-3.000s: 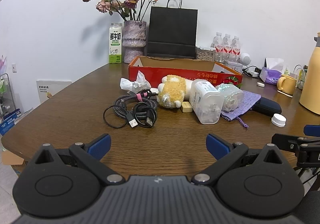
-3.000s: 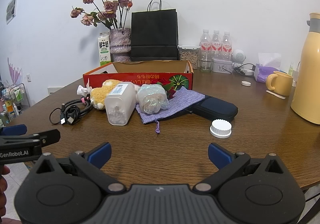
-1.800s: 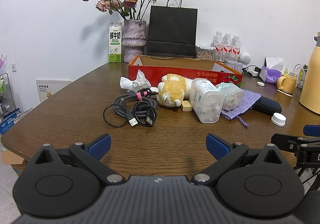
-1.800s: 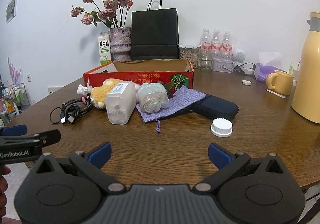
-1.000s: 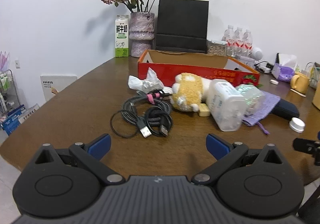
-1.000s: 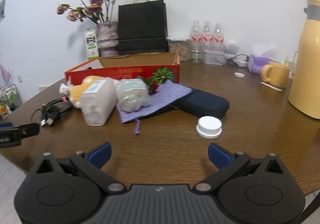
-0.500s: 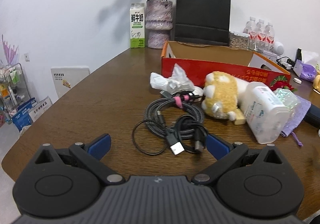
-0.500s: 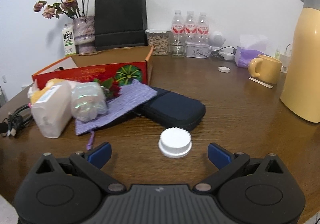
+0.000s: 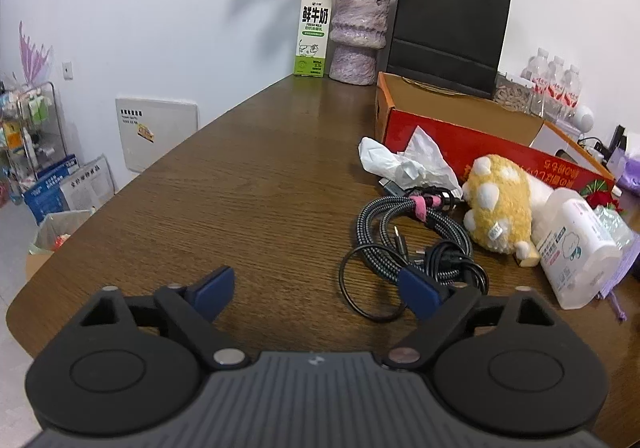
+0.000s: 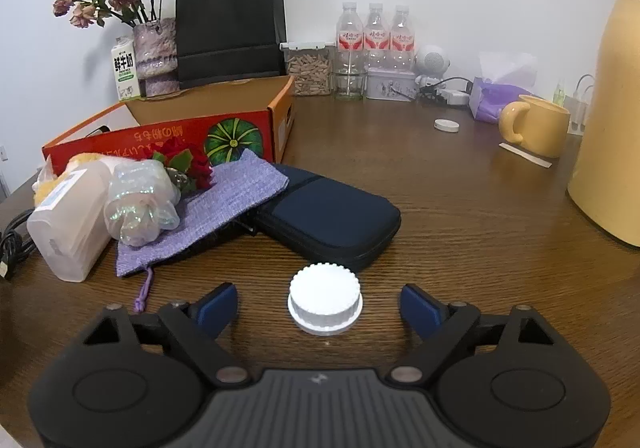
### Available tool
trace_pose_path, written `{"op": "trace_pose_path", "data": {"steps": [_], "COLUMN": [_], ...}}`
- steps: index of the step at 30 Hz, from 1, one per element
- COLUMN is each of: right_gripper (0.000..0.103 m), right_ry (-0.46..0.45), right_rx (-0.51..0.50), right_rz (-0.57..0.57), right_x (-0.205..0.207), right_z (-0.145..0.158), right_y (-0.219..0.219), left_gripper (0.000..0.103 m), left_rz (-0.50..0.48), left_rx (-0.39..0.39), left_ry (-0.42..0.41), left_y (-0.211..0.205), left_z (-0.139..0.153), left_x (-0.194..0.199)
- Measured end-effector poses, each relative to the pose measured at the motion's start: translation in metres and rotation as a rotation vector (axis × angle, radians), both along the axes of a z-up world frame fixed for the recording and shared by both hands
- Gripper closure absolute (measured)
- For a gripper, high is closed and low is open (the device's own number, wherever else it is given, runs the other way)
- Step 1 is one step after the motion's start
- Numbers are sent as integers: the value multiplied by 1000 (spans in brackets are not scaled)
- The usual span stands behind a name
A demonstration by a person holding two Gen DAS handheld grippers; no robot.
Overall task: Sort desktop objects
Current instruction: 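Close the right gripper on the white bottle cap while the left gripper grasps the small black cable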
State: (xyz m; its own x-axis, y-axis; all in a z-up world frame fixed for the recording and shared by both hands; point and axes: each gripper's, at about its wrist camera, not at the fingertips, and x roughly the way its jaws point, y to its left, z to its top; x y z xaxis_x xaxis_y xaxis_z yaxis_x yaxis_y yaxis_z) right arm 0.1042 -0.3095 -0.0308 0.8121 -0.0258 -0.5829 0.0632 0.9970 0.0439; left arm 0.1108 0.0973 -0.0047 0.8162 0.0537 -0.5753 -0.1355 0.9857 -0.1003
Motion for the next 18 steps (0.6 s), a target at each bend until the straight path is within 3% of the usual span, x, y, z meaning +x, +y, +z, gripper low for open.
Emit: {"op": "trace_pose_path", "data": {"steps": [7, 13, 18], "right_gripper": [31, 64, 64], "right_ry": [-9, -21, -31], "right_rx": [-3, 1, 14], "right_rz": [2, 16, 26], "right_x": [0, -4, -8], "right_z": [0, 3, 4], "right_y": [5, 9, 12], "left_gripper": [33, 83, 97], "left_rz": [-34, -63, -76], "left_rx": [2, 3, 8], "left_ry": [16, 15, -1], "left_y": [1, -3, -6], "left_z": [-6, -5, -6], "left_x": [10, 19, 15]}}
